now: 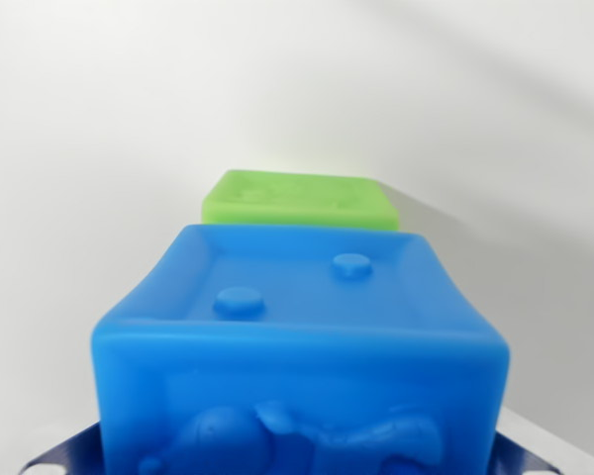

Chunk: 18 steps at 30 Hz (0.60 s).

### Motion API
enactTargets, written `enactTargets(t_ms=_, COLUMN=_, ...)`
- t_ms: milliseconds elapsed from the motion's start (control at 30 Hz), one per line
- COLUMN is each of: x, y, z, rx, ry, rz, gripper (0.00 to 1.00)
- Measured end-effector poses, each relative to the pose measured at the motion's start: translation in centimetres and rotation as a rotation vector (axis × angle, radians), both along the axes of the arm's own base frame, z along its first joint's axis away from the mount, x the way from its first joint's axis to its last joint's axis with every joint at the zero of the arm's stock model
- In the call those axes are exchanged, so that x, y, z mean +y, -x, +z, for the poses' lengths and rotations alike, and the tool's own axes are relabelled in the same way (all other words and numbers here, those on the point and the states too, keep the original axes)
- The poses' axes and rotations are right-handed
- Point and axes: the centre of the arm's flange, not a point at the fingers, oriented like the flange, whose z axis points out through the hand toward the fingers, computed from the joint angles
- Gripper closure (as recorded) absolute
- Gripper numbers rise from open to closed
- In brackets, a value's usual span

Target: Stack cube

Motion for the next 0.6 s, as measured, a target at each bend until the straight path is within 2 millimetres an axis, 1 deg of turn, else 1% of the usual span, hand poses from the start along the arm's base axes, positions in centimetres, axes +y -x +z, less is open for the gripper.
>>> enactTargets(t_ms=333, x=0.0, y=0.0, z=-1.2, rx=-0.001, ry=0.001, rz=0.002, gripper=1.0)
enactTargets(t_ms=600, x=0.0, y=0.0, z=-1.6, rx=-0.001, ry=0.001, rz=0.003, gripper=1.0)
